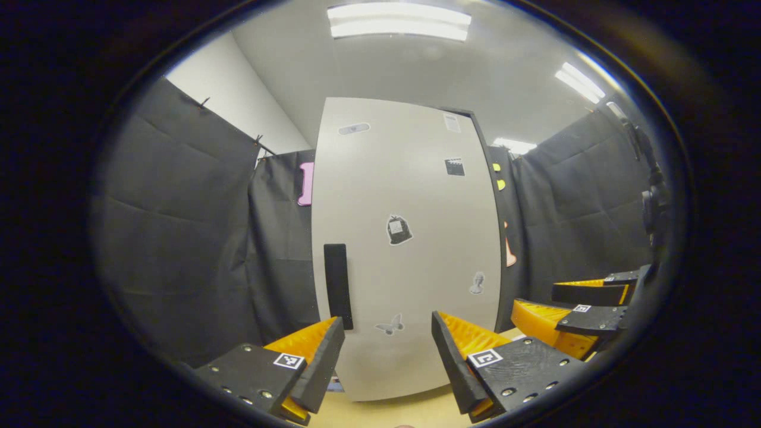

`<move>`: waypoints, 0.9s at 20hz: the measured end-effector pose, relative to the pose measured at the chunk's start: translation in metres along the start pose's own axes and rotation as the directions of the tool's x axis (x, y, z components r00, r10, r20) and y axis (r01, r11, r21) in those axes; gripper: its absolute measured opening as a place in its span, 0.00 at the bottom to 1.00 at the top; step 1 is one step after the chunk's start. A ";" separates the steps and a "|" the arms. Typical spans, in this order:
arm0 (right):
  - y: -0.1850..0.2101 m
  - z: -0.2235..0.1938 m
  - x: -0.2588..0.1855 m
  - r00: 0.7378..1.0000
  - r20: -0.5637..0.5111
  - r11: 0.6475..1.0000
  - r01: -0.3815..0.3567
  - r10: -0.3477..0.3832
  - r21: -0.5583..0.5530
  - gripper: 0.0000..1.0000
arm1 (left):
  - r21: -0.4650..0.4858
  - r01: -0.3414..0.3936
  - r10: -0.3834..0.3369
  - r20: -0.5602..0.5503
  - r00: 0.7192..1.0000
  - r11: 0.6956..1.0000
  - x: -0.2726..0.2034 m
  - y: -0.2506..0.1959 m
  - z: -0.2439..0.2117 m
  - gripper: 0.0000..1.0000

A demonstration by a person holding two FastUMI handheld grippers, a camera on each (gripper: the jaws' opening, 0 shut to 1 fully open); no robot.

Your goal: Open the cabinet door with the right hand, grasp the bottle in the cabinet with the left hand and place it on the coaster, then close the cabinet door with the right hand.

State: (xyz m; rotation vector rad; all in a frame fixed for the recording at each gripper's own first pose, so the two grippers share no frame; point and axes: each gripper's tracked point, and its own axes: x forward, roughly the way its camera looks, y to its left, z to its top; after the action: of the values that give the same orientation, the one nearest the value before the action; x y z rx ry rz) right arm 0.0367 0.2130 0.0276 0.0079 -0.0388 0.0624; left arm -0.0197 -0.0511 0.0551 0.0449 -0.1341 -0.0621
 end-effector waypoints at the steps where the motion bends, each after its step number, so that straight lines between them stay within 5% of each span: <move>1: 0.000 0.000 0.000 1.000 -0.002 1.000 0.000 0.000 0.000 0.92 | -0.002 -0.001 0.001 -0.002 1.000 1.000 0.000 0.001 0.000 0.84; 18: 0.002 0.003 -0.003 1.000 0.000 1.000 0.006 -0.006 0.006 0.92 | -0.022 0.003 -0.003 0.001 1.000 1.000 -0.003 0.003 -0.002 0.84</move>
State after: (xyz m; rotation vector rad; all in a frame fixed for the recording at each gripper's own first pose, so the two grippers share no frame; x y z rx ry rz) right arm 0.0334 0.2151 0.0304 0.0142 -0.0389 0.0568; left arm -0.0220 -0.0479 0.0527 0.0227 -0.1342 -0.0665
